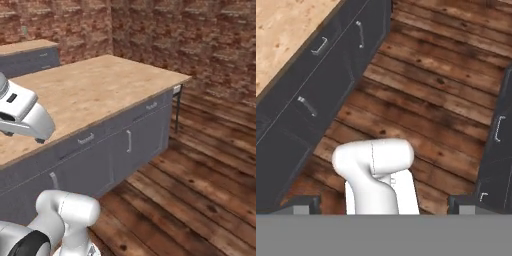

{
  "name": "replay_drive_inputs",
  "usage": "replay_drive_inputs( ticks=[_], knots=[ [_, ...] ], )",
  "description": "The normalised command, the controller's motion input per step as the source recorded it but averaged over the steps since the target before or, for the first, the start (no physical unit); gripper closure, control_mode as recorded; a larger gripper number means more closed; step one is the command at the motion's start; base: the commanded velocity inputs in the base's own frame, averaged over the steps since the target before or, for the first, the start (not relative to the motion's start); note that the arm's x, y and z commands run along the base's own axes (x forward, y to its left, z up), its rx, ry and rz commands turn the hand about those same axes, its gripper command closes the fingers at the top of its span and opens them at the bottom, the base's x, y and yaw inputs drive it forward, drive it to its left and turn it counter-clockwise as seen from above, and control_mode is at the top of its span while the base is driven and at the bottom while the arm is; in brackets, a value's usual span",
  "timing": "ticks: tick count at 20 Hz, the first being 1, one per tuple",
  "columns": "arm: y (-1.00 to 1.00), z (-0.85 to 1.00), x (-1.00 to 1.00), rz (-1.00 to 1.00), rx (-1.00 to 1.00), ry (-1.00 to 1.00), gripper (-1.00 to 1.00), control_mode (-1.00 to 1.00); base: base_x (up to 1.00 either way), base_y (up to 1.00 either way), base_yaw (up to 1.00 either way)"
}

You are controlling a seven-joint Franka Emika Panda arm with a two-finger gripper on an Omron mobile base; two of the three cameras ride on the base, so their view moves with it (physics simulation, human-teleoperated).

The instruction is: Close all open cabinet doors.

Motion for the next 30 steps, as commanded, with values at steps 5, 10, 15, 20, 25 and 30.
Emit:
replay_drive_inputs(
  ticks=[5, 10, 15, 20, 25, 30],
  knots=[
    [0.0, 0.0, 0.0, 0.0, 0.0, 0.0, -1.0, 1.0, 0.1, 0.3, 0.78],
    [0.0, 0.0, 0.0, 0.0, 0.0, 0.0, -1.0, 1.0, 0.17, 0.32, 0.8],
    [0.0, 0.0, 0.0, 0.0, 0.0, 0.0, -1.0, 1.0, 0.03, 0.33, 0.68],
    [0.0, 0.0, 0.0, 0.0, 0.0, 0.0, -1.0, 1.0, 0.06, 0.34, 0.73],
    [0.0, 0.0, 0.0, 0.0, 0.0, 0.0, -1.0, 1.0, 0.07, 0.27, 0.61],
    [0.0, 0.0, 0.0, 0.0, 0.0, 0.0, -1.0, 1.0, 0.13, 0.25, 0.74]
  ],
)
